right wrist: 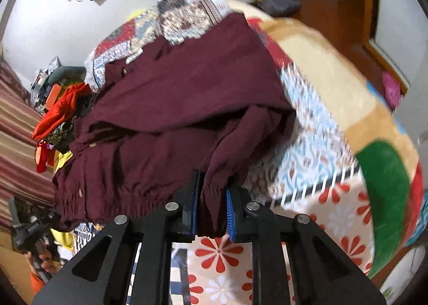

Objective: Fold large clothes
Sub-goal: 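Grasp the shirt hem with both grippers and lift it, then fold the hem up toward the collar with both grippers and release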

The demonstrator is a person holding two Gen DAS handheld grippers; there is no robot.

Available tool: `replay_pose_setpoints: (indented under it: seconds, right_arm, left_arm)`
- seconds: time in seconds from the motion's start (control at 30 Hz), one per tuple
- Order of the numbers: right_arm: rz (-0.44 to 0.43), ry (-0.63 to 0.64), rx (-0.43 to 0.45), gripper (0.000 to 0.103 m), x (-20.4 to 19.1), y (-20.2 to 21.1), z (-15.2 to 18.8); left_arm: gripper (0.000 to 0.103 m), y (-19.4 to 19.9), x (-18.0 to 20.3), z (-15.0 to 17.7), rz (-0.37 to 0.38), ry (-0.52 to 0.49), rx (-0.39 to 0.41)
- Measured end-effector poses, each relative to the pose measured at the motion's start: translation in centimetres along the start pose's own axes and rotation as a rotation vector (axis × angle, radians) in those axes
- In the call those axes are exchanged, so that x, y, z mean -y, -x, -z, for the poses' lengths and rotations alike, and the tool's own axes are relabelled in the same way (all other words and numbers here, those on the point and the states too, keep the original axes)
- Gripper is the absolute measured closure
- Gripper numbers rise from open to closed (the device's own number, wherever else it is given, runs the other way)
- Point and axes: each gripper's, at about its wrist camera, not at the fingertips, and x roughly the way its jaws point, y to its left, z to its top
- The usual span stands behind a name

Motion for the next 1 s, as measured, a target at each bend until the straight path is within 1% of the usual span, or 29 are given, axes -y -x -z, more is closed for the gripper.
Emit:
replay_pose_setpoints:
  seconds: [0.07, 0.17, 0.3, 0.4, 0.43, 0.47, 0.53, 0.63, 0.77, 0.8, 0.93, 1.0]
  right_arm:
    - [0.004, 0.033, 0.028, 0.090, -0.9, 0.6, -0.7]
    - [0.006, 0.089, 0.073, 0.090, -2.3, 1.5, -2.1]
    - [-0.035, 0.104, 0.131, 0.090, -3.3, 2.4, -5.3]
    - [-0.034, 0.127, 0.178, 0.091, -4.1, 2.5, -7.9]
    - [-0.034, 0.133, 0.195, 0.091, -4.4, 2.5, -9.0]
    - [-0.041, 0.168, 0.206, 0.091, -4.6, 2.5, -9.7]
    - [-0.037, 0.175, 0.225, 0.091, -5.0, 1.8, -12.0]
    - [-0.032, 0.177, 0.234, 0.091, -5.5, 0.2, -15.1]
    - [0.000, 0.181, 0.224, 0.091, -6.5, -3.3, -19.1]
    - [0.010, 0.178, 0.216, 0.091, -6.6, -4.3, -19.9]
    - [0.041, 0.152, 0.167, 0.091, -6.0, -8.3, -21.8]
    - [0.055, 0.124, 0.135, 0.090, -5.4, -10.7, -22.3]
  left_arm:
    - [0.085, 0.9, 0.7, -0.9, 0.001, -0.018, 0.033]
    - [0.087, 2.8, 2.0, -2.6, 0.007, -0.058, 0.104]
    - [0.088, 3.9, 3.7, -5.8, 0.020, -0.097, 0.167]
    - [0.089, 4.5, 4.8, -8.6, 0.000, -0.134, 0.213]
    - [0.089, 4.4, 4.8, -9.6, 0.003, -0.134, 0.222]
    - [0.089, 4.4, 5.0, -11.0, 0.013, -0.133, 0.242]
    - [0.089, 4.1, 5.3, -13.5, 0.010, -0.130, 0.272]
    - [0.089, 2.4, 5.3, -17.6, -0.029, -0.137, 0.302]
    - [0.089, -1.7, 4.5, -22.5, -0.084, -0.125, 0.288]
    - [0.089, -2.6, 4.2, -23.3, -0.098, -0.121, 0.283]
    - [0.089, -7.9, 2.6, -26.6, -0.168, -0.103, 0.230]
    - [0.089, -10.7, 1.9, -27.4, -0.202, -0.100, 0.188]
